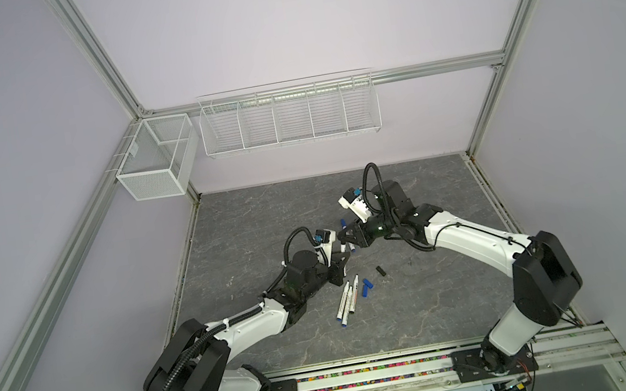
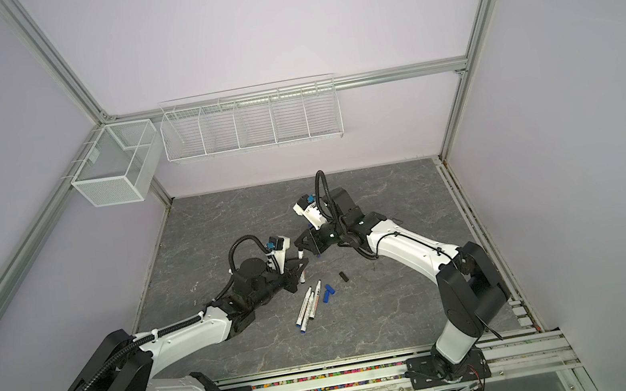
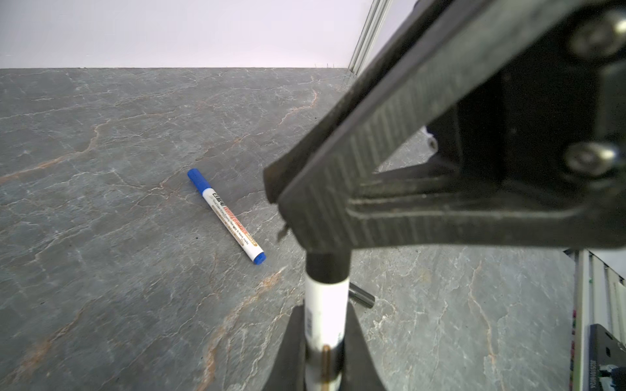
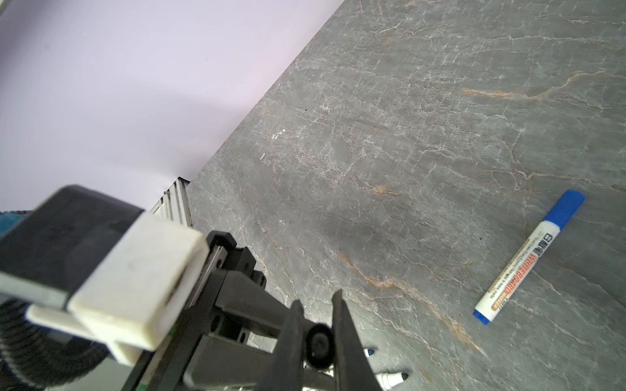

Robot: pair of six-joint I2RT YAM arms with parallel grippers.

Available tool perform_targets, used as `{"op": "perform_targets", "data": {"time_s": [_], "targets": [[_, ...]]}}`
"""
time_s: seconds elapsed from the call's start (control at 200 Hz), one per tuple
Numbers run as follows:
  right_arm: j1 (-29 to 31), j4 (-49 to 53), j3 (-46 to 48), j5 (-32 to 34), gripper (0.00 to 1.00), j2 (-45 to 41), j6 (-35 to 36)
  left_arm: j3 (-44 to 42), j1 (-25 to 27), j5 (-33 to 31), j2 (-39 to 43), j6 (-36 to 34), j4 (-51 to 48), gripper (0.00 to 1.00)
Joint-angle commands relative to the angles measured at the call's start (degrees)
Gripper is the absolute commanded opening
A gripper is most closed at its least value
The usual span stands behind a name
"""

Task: Insert the pens into the pen caps
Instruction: 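Open the right gripper and draw it back from the capped marker, then lay the black-capped marker on the table with the left gripper while the right arm withdraws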

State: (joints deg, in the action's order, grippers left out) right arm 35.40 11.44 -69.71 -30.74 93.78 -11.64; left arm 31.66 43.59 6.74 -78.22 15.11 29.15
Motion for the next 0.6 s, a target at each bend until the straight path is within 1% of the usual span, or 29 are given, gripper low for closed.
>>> {"op": "perform_targets", "data": {"time_s": [0.0, 0.09, 0.145, 0.235, 0.305, 0.36, 0.425, 0.465, 0.51, 0.54, 0.57, 0.595], "targets": [[0.99, 24.68, 7.12, -5.05, 0.07, 3.51, -1.27, 4.71, -4.65, -10.03, 5.46, 6.19, 29.1, 0.0], [0.91, 24.39, 7.29, -5.07, 0.07, 3.63, -1.58, 4.46, -4.49, -7.3, 5.62, 5.52, 26.39, 0.0], [0.92, 24.03, 7.4, -4.99, 0.07, 3.54, -1.71, 4.5, -3.61, -6.96, 5.83, 4.97, 23.58, 0.0], [0.76, 23.62, 7.16, -4.55, 0.07, 3.33, -2.14, 3.69, -1.2, -7.33, 6.01, 3.47, 20.49, 0.0], [0.34, 22.6, 7.3, -4.24, 0.07, 2.46, -2.84, 2.86, 0.85, -9.17, 5.98, 3.0, 17.82, 0.0], [-0.33, 21.31, 7.55, -4.27, 0.08, 1.4, -3.53, 1.68, 2.02, -10.31, 5.65, 3.89, 16.51, 0.0], [-1.28, 19.16, 7.89, -4.21, 0.09, -0.48, -4.54, -0.32, 2.71, -11.08, 4.68, 6.83, 17.18, 0.0], [-1.91, 17.1, 8.41, -3.99, 0.15, -2.1, -5.61, -1.52, 2.89, -11.52, 3.74, 8.99, 17.97, 0.0], [-2.41, 14.36, 9.08, -4.32, 0.32, -4.08, -6.63, -2.71, 2.91, -12.21, 2.58, 11.46, 18.67, 0.0], [-2.88, 12.62, 9.44, -4.28, 0.4, -5.48, -7.36, -3.55, 2.96, -12.44, 1.62, 12.8, 19.58, 0.0], [-3.25, 10.79, 9.86, -3.72, 0.45, -6.96, -8.39, -4.39, 2.99, -13.16, 0.52, 13.96, 20.77, 0.0], [-3.78, 9.46, 10.17, -3.03, 0.47, -8.08, -9.26, -5.04, 2.99, -13.64, -0.36, 14.78, 21.87, 0.0]]}}
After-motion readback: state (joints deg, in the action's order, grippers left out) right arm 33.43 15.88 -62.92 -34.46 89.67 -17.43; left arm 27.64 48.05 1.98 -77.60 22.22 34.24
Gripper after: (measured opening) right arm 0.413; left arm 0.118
